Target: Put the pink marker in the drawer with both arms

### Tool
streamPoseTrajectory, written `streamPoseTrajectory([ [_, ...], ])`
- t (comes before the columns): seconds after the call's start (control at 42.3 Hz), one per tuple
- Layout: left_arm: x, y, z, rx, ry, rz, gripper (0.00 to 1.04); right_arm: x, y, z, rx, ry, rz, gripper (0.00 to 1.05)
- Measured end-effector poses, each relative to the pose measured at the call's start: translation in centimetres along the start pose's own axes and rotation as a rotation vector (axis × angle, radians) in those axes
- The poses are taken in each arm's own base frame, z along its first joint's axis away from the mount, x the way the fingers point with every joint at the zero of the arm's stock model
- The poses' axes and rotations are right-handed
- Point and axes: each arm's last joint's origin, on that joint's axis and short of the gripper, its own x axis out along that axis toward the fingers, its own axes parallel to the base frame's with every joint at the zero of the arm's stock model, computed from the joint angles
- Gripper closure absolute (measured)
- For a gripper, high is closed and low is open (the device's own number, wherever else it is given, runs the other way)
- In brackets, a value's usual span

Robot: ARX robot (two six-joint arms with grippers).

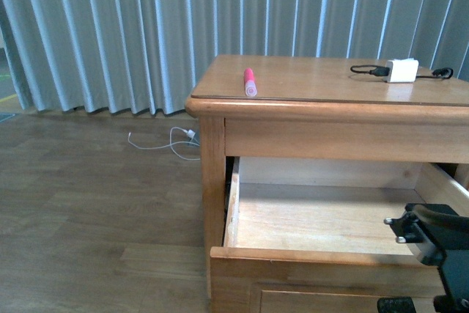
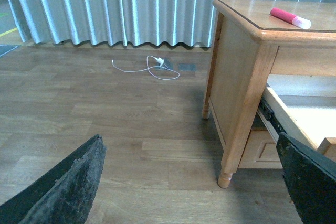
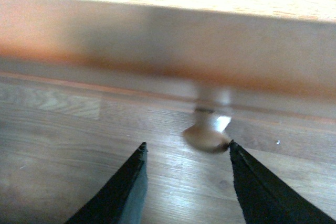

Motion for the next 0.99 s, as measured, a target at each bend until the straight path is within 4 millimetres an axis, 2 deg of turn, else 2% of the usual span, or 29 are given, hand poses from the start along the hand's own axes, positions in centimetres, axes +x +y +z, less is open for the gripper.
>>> streamPoseTrajectory([
  [0.213, 0.0, 0.0, 0.0, 0.0, 0.0, 0.0, 0.06, -5.4, 0.0, -1.1, 0.03, -0.066, 0.075, 0.25],
  [0.283, 0.0, 0.0, 0.0, 0.0, 0.0, 0.0, 0.06, -8.3, -0.4, -1.7, 0.056, -0.118, 0.096, 0.09],
  [0.307, 0.0, 0.0, 0.0, 0.0, 0.0, 0.0, 0.06, -9.3, -0.6, -1.8, 0.068, -0.141, 0.101, 0.07],
  [0.449, 0.0, 0.0, 0.0, 0.0, 0.0, 0.0, 0.06, -13.6, -2.1, -2.8, 0.123, -0.264, 0.103, 0.09],
  [0.543, 0.0, 0.0, 0.0, 0.0, 0.0, 0.0, 0.06, -15.2, -3.2, -3.8, 0.166, -0.342, 0.096, 0.09],
  [0.638, 0.0, 0.0, 0.0, 0.0, 0.0, 0.0, 0.06, -16.0, -3.8, -4.2, 0.187, -0.409, 0.056, 0.09],
  [0.756, 0.0, 0.0, 0.0, 0.0, 0.0, 0.0, 0.06, -15.9, -3.9, -4.3, 0.183, -0.416, 0.047, 0.09],
  [0.85, 0.0, 0.0, 0.0, 0.0, 0.0, 0.001, 0.06, -15.1, -4.2, -5.1, 0.08, -0.697, -0.118, 0.24],
  [0.921, 0.0, 0.0, 0.0, 0.0, 0.0, 0.0, 0.06, -15.1, -4.3, -5.4, 0.042, -0.817, -0.165, 0.32],
  [0.992, 0.0, 0.0, 0.0, 0.0, 0.0, 0.0, 0.06, -15.7, -5.0, -5.6, -0.006, -0.907, -0.174, 0.48],
])
